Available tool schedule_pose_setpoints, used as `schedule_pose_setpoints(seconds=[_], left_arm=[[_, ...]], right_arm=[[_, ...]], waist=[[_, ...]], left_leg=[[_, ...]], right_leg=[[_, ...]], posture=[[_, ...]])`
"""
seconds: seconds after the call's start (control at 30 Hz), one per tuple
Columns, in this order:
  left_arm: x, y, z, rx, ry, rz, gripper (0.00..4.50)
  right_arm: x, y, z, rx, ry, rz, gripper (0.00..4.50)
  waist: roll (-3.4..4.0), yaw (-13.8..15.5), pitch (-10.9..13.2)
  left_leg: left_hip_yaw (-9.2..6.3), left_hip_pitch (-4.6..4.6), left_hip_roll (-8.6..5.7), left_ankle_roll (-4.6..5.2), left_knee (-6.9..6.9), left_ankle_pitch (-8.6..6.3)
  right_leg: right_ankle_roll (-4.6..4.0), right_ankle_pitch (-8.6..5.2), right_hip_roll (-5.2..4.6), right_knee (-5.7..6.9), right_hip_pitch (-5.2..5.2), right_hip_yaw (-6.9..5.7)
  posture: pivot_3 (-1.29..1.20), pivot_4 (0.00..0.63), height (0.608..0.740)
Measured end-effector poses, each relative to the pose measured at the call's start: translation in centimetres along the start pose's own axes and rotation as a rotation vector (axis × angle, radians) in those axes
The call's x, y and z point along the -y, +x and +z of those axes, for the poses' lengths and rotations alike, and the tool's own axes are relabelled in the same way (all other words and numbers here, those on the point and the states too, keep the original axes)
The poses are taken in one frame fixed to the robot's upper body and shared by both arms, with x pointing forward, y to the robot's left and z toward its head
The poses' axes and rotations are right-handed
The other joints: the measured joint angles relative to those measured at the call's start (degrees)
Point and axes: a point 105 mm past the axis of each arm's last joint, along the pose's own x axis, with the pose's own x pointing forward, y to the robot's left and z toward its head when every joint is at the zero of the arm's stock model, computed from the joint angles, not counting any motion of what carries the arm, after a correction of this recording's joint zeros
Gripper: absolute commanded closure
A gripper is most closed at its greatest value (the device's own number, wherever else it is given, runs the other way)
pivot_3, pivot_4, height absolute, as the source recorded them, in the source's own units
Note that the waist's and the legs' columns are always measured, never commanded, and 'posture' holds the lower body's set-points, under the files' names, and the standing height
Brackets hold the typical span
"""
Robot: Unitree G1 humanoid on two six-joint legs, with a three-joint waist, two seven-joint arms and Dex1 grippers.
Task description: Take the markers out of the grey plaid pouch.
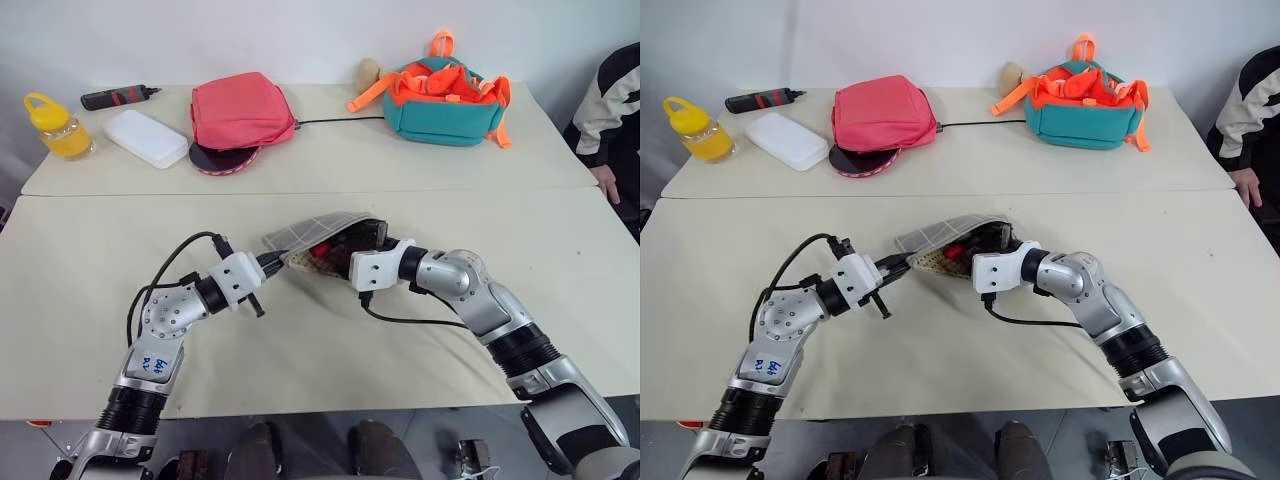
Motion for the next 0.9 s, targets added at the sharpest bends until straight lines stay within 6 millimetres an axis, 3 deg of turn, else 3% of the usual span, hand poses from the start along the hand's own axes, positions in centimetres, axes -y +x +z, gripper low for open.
schedule_pose_setpoints(seconds=[0.03, 0.2, 0.43, 0.63, 0.9], left_arm=[[0.1, 0.0, -0.1, -0.001, -0.018, -0.003, 4.50], [0.1, 0.3, 0.1, 0.019, -0.176, 0.002, 4.50], [-1.2, 0.2, 0.6, 0.042, -0.467, 0.005, 4.50], [-1.3, 1.3, 1.4, 0.030, -0.616, -0.057, 4.50], [0.1, 1.8, 2.7, 0.046, -0.812, -0.126, 4.50]], right_arm=[[0.0, 0.0, 0.0, -0.001, 0.009, 0.006, 0.05], [1.4, -0.3, 0.2, 0.002, 0.074, 0.046, 1.64], [2.2, -1.8, 1.1, 0.016, 0.155, 0.277, 1.64], [8.4, -2.1, 3.3, 0.000, 0.082, 0.321, 1.64], [4.8, -1.7, 1.8, -0.088, 0.116, 0.507, 1.64]], waist=[[0.00, 0.00, 0.00], [0.00, 0.08, 0.00], [0.00, 0.19, 0.01], [-0.01, -0.11, 0.01], [-0.09, -0.02, 0.06]], left_leg=[[0.00, 0.00, 0.00, 0.00, 0.01, 0.00], [-0.02, 0.00, 0.04, 0.00, 0.03, 0.00], [-0.06, 0.00, 0.02, 0.02, 0.06, -0.01], [-0.11, 0.04, 0.03, -0.01, 0.09, -0.02], [-0.11, -0.02, 0.10, -0.04, 0.10, -0.07]], right_leg=[[0.00, 0.00, 0.00, 0.00, 0.00, 0.00], [0.00, 0.00, 0.00, 0.05, 0.01, 0.00], [0.00, 0.00, -0.01, 0.01, 0.04, -0.01], [-0.07, 0.04, 0.17, 0.01, 0.07, -0.03], [-0.06, 0.03, 0.08, -0.05, -0.02, -0.01]], posture=[[0.00, 0.150, 0.740], [0.00, 0.150, 0.740], [0.00, 0.150, 0.740], [0.00, 0.150, 0.740], [0.00, 0.150, 0.740]])
